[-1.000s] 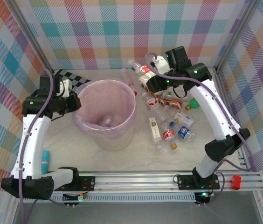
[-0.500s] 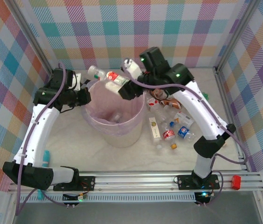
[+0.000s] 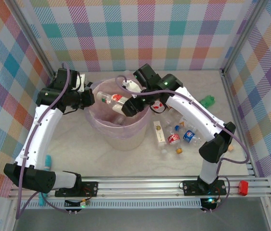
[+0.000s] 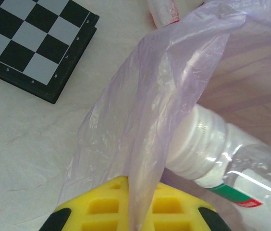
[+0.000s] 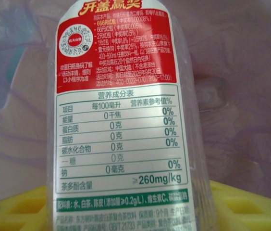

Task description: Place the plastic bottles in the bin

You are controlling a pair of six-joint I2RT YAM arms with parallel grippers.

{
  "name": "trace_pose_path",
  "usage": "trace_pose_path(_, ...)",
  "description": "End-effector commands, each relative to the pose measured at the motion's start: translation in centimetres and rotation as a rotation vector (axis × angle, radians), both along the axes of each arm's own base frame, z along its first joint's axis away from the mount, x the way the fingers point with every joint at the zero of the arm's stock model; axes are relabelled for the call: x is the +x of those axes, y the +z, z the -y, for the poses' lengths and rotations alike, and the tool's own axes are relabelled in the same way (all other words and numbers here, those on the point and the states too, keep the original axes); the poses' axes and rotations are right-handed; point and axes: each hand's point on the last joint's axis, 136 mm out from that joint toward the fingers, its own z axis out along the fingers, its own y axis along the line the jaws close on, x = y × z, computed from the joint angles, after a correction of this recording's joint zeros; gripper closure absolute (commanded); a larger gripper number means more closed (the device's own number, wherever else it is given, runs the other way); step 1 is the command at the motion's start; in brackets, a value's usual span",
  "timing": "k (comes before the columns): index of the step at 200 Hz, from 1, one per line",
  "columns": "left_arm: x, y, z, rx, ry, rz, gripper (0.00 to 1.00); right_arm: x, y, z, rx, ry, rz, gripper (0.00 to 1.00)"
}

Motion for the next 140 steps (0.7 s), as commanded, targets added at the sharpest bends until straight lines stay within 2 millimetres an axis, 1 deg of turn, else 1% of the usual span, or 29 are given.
trace_pose_path(1,0.8,2.6,1.1,-0.069,-0.009,0.079,1.0,-0.6,0.8,-0.1,0.038,-0.008,-0.008,0.38)
trace_pose_path(21,0.9,2.6,1.2,-0.066,-0.011,0.078,1.0,-0.6,0.1,-0.3,0.03,-0.007,-0.023,0.32)
trace_pose_path(61,1.0,2.4,1.3,-0.062,-0.016,0.073,1.0,-0.4,-0.5,-0.5,0.021,-0.01,-0.031,0.23)
trace_pose_path(75,1.0,2.3,1.4,-0.062,-0.018,0.07,1.0,-0.4,-0.5,-0.5,0.02,-0.01,-0.033,0.18)
trace_pose_path(107,1.1,2.2,1.5,-0.062,-0.02,0.068,1.0,-0.4,0.5,-0.6,0.039,-0.002,-0.016,0.14)
trace_pose_path(140,1.3,2.0,1.6,-0.057,-0.02,0.066,1.0,-0.3,1.9,-0.7,0.064,0.005,0.014,0.13)
